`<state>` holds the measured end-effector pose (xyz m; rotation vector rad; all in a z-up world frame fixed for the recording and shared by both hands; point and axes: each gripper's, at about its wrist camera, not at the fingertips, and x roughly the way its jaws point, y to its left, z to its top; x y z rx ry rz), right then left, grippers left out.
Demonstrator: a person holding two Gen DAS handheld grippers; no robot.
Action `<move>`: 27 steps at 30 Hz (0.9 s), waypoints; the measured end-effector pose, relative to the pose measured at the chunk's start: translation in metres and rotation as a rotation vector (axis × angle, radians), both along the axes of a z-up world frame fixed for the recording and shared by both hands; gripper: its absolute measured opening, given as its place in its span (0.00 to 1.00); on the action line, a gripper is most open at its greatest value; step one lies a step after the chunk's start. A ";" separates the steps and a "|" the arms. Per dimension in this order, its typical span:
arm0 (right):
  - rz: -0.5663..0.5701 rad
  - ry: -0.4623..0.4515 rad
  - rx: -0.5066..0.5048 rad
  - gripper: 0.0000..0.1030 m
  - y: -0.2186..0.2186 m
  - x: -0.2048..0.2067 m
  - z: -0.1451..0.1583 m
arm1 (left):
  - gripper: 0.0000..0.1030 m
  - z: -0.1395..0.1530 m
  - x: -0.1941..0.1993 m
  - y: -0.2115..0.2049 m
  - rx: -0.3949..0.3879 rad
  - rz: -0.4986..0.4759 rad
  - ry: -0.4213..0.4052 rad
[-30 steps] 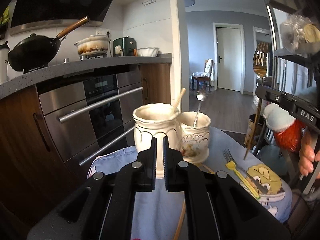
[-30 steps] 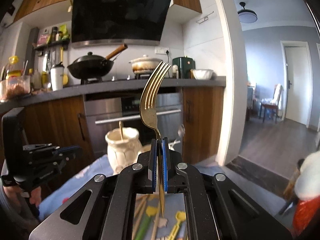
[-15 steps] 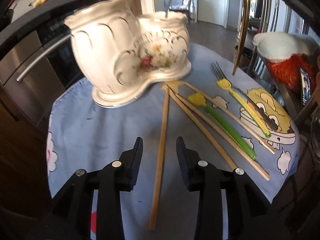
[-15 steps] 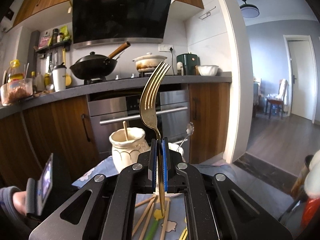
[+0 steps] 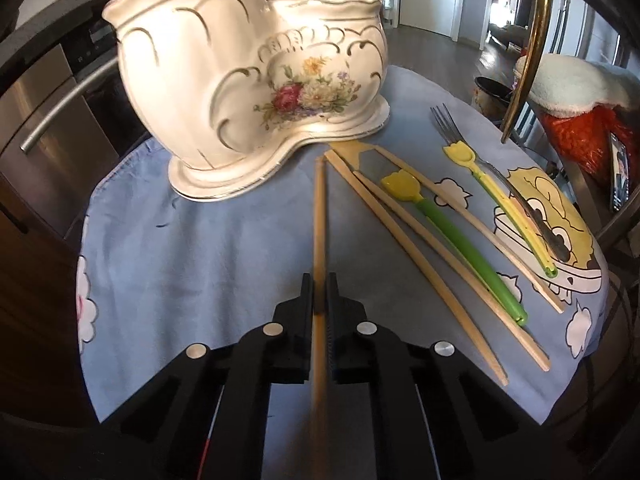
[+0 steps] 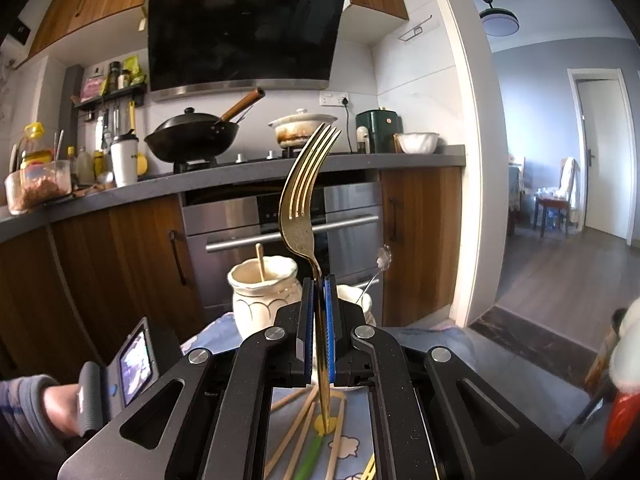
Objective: Organize utensils
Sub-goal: 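Lift the chopstick over the tall cup while the right tool carries the fork above the holder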
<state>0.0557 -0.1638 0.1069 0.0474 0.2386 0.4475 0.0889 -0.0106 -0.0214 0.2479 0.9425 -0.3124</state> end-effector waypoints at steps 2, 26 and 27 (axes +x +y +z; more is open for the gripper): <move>-0.002 0.001 0.001 0.06 0.000 0.001 0.001 | 0.06 0.006 -0.005 0.004 -0.013 -0.002 -0.031; -0.017 -0.060 0.112 0.06 0.004 0.054 0.041 | 0.06 0.158 0.004 0.061 -0.407 0.029 -0.637; -0.021 -0.064 0.120 0.06 0.004 0.058 0.043 | 0.06 0.162 0.014 0.064 -0.439 0.047 -0.651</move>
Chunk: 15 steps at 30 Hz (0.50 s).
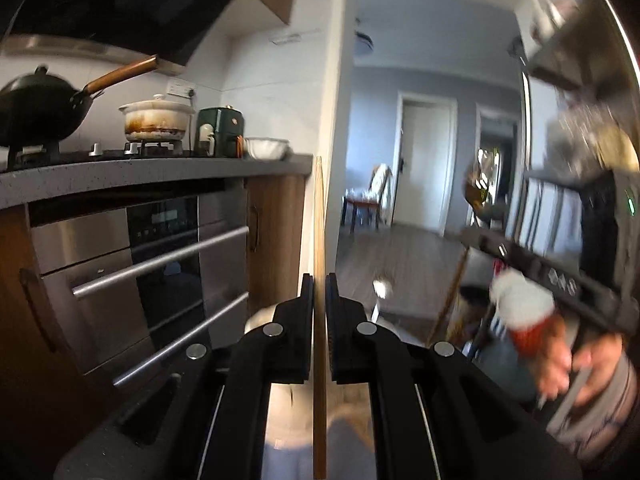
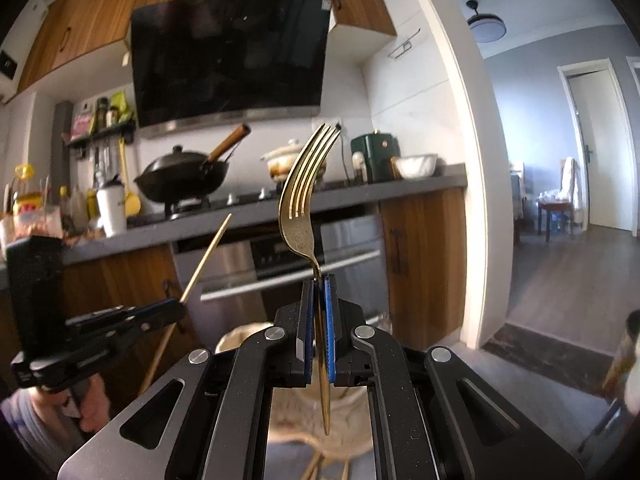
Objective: Organize utensils
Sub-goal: 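Lift the chopstick over the tall cup while the right tool carries the fork above the holder, then release the chopstick into the tall cup while the right tool drops the fork in the short cup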
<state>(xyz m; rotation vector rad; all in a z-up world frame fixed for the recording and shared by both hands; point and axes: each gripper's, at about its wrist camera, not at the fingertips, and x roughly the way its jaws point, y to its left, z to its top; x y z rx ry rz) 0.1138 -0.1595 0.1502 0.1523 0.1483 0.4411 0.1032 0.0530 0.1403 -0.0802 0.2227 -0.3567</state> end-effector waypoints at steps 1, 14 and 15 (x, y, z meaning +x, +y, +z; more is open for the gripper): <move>-0.010 -0.003 0.012 0.06 0.000 0.007 0.002 | 0.06 0.002 0.005 0.002 -0.019 0.006 -0.007; -0.037 0.048 0.016 0.06 0.017 0.051 -0.031 | 0.06 -0.014 0.084 -0.003 -0.077 0.128 -0.047; -0.037 0.059 0.015 0.06 0.017 0.053 -0.034 | 0.06 -0.018 0.086 -0.001 -0.083 0.120 -0.033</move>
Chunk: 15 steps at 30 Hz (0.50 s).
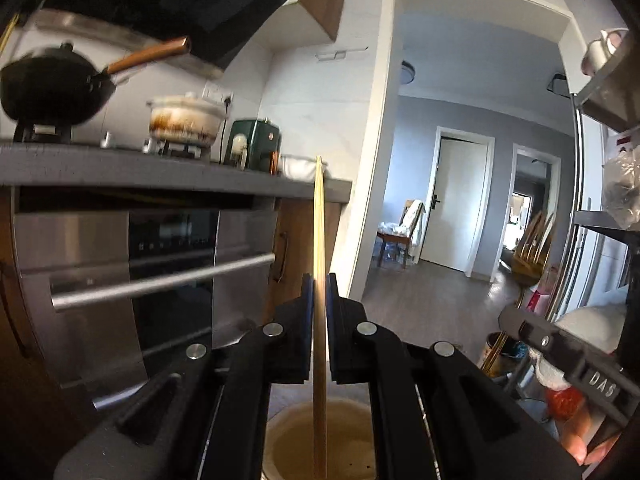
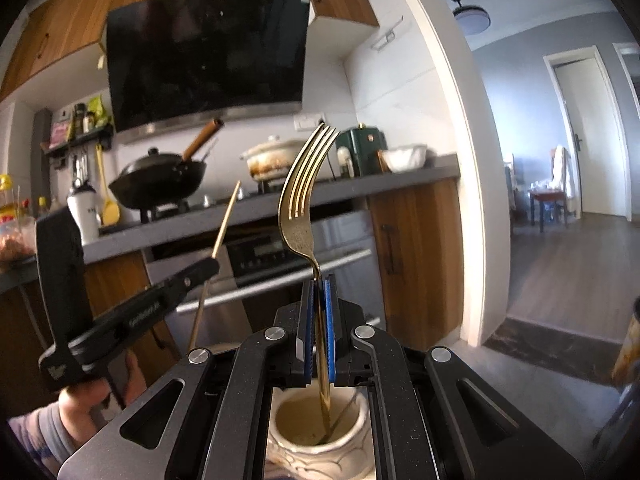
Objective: Organize utensils
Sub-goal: 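Release the chopstick into the tall cup while the right tool drops the fork in the short cup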
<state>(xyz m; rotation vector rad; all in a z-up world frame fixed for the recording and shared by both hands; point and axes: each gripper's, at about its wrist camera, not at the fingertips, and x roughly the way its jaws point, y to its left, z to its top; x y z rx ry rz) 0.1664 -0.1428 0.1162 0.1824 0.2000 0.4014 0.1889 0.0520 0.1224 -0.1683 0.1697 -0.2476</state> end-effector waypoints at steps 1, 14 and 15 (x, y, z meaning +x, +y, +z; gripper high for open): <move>0.002 0.015 -0.001 0.06 0.000 0.001 -0.005 | 0.06 -0.005 -0.001 0.002 -0.002 -0.010 0.011; 0.019 0.104 -0.050 0.06 0.001 -0.002 -0.040 | 0.06 -0.034 -0.053 0.021 0.046 0.030 0.097; 0.017 0.104 -0.048 0.06 0.001 -0.002 -0.041 | 0.06 -0.035 -0.052 0.020 0.049 0.029 0.109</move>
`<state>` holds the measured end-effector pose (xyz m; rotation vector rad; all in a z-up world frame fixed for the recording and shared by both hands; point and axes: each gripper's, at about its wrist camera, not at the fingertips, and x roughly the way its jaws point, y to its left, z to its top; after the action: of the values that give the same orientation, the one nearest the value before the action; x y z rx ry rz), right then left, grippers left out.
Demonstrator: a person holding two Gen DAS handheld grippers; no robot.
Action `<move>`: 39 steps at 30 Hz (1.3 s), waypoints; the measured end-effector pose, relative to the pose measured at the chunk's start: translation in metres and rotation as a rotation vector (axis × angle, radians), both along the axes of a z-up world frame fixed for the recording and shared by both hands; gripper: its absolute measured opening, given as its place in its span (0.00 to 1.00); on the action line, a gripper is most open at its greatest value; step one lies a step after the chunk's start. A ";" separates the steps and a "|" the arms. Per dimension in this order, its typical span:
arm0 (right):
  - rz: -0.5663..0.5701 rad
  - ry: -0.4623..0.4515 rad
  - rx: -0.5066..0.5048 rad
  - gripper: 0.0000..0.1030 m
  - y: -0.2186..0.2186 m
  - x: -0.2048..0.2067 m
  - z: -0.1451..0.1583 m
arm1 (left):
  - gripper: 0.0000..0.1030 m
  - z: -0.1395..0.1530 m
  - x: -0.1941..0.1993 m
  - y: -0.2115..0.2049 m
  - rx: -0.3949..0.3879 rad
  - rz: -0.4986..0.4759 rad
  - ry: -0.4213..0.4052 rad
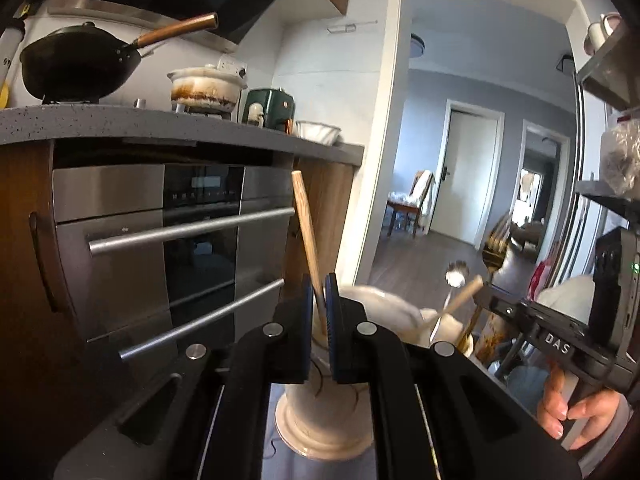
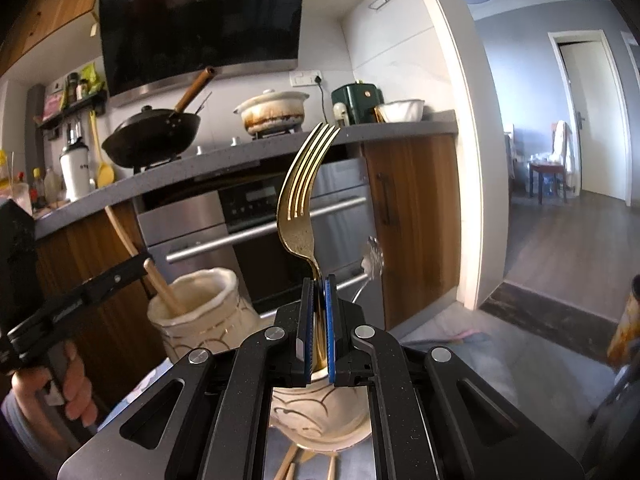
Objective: Organize utensils
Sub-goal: 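Release the chopstick into the tall cup while the right tool drops the fork in the short cup, then move the left tool toward a chopstick while the right tool approaches the yellow spatula and fork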
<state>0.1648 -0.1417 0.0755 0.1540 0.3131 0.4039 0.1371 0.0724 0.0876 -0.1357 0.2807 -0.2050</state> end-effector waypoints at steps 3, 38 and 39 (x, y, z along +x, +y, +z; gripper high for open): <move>-0.004 0.000 -0.003 0.06 0.001 0.001 0.001 | 0.06 -0.003 0.002 -0.003 0.023 0.007 0.014; -0.072 -0.019 0.003 0.95 -0.049 -0.063 0.008 | 0.95 -0.005 -0.072 -0.005 0.103 0.073 0.044; -0.074 -0.013 0.002 0.95 -0.050 -0.065 0.007 | 0.95 -0.006 -0.073 -0.006 0.102 0.069 0.048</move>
<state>0.0993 -0.1920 0.0828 0.1644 0.2934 0.3314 0.0638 0.0667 0.0821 -0.0493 0.3336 -0.1187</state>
